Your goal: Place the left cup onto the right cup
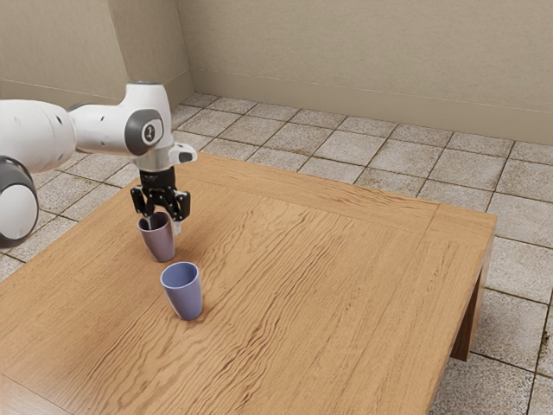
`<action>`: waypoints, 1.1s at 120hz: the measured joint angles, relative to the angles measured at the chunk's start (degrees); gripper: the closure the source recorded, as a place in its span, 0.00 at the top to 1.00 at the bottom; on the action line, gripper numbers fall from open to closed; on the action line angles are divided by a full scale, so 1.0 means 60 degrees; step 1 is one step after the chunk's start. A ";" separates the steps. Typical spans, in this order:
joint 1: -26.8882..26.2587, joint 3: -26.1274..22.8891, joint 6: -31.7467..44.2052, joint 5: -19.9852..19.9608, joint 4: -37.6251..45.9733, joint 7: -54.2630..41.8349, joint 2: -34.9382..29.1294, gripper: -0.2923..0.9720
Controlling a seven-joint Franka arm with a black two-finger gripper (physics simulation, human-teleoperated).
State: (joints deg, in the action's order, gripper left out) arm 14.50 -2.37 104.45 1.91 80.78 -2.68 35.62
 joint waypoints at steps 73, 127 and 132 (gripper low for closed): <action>0.0022 0.0014 -0.0011 0.0029 -0.0189 -0.0033 0.0207 0.40; 0.0073 0.0015 -0.0008 0.0016 -0.0189 -0.0037 0.0224 0.26; 0.0073 0.0015 -0.0008 0.0017 -0.0189 -0.0036 0.0225 0.25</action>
State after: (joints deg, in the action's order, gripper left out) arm 14.94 -2.28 104.41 2.01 79.65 -2.90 36.98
